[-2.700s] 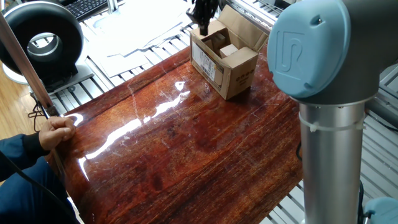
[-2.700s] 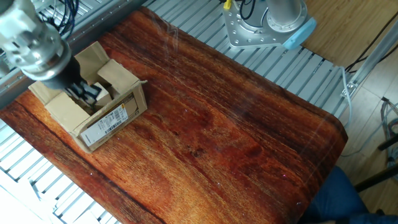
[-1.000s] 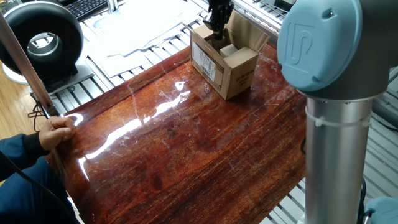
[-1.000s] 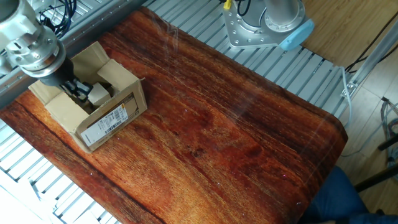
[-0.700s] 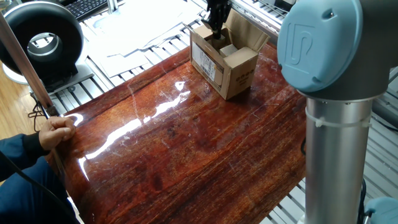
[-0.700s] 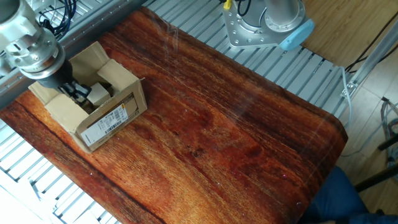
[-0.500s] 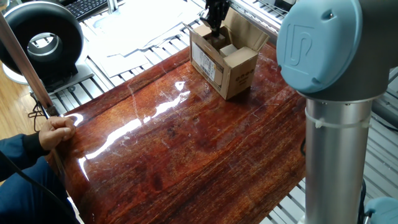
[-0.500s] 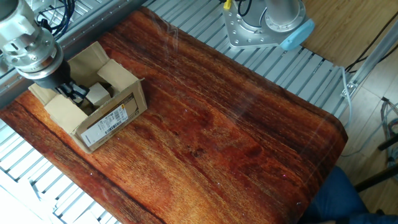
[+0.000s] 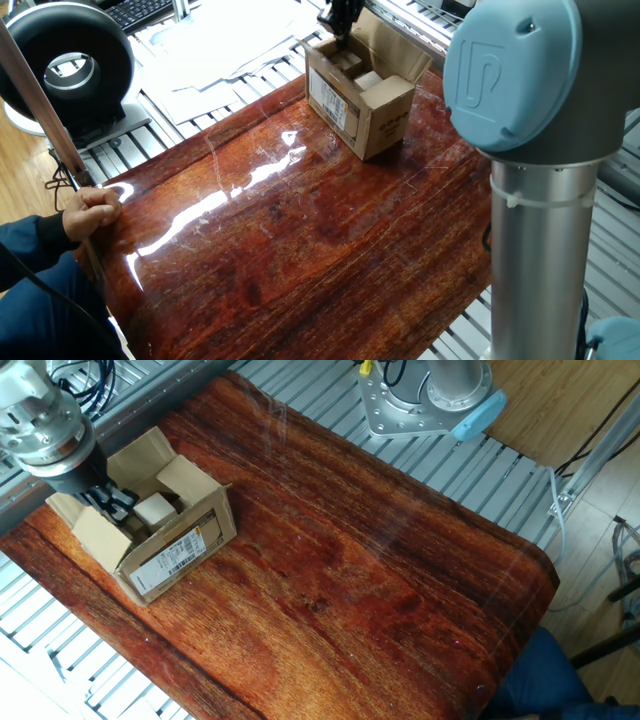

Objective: Open a box

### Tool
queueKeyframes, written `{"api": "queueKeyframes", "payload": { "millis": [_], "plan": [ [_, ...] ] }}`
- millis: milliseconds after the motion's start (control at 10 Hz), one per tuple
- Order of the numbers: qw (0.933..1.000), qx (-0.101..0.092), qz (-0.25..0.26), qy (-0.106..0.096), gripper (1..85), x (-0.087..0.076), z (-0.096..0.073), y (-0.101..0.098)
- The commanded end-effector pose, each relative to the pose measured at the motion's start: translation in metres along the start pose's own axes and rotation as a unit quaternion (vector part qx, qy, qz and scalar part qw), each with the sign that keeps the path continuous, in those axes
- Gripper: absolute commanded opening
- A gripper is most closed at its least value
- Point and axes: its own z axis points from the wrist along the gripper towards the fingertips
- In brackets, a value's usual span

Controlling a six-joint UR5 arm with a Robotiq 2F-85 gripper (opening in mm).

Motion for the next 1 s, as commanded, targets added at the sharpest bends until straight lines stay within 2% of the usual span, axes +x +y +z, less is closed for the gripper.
{"api": "queueKeyframes", "payload": {
  "millis": [0, 200, 700, 900],
  "plan": [
    [1.0000, -0.005, 0.002, -0.004, 1.0, -0.001, -0.006, 0.004],
    [0.9998, -0.019, 0.000, -0.010, 1.0, -0.004, -0.006, 0.011],
    [0.9998, -0.010, 0.007, -0.016, 1.0, -0.007, -0.006, 0.006],
    [0.9995, -0.010, 0.012, -0.027, 1.0, -0.013, -0.006, 0.006]
  ]
}}
